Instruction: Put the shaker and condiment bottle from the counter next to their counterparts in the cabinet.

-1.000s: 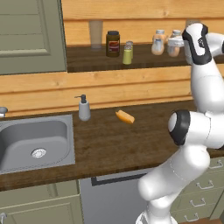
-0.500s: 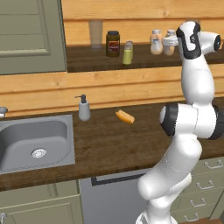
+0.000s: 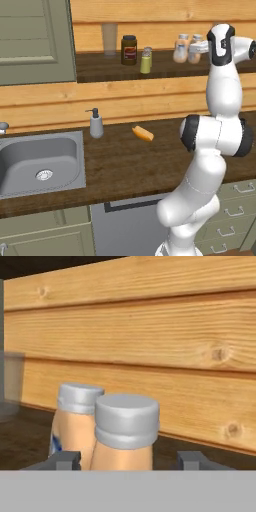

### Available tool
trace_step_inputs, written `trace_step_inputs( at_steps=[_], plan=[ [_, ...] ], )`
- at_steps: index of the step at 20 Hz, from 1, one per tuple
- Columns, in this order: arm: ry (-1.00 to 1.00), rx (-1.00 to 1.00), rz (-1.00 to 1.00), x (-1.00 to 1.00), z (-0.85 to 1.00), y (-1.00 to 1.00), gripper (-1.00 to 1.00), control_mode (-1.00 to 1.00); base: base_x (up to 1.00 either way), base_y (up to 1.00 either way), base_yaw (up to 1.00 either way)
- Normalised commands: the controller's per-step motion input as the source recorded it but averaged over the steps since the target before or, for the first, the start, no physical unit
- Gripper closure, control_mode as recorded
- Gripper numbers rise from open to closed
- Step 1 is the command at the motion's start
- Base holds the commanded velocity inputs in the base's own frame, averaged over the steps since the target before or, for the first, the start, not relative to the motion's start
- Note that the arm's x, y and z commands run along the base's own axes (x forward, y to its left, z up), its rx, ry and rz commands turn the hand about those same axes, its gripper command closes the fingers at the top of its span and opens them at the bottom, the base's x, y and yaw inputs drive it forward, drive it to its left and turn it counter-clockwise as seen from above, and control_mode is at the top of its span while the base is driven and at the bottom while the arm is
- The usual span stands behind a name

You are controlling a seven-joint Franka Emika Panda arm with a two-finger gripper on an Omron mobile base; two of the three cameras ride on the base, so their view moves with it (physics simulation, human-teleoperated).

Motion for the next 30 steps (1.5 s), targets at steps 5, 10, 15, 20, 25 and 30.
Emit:
trace_step_inputs(
  at_steps=[5, 10, 15, 20, 25, 30],
  plan=[
    [0.0, 0.0, 0.0, -0.15, 0.0, -0.28, -1.0, -1.0, 0.0, 0.0, 0.0],
    [0.08, 0.01, 0.0, -0.23, 0.04, -0.11, -1.0, -1.0, 0.0, 0.0, 0.0],
    [0.14, 0.05, 0.0, -0.35, 0.26, 0.0, -1.0, -1.0, 0.0, 0.0, 0.0],
    [0.08, 0.08, 0.0, -0.61, 0.21, 0.0, -1.0, -1.0, 0.0, 0.0, 0.0],
    [0.01, 0.1, 0.0, -0.95, 0.04, -0.08, -1.0, -1.0, 0.0, 0.0, 0.0],
    [-0.04, 0.07, 0.0, -0.97, 0.0, 0.0, -1.0, -1.0, 0.0, 0.0, 0.0]
  ],
)
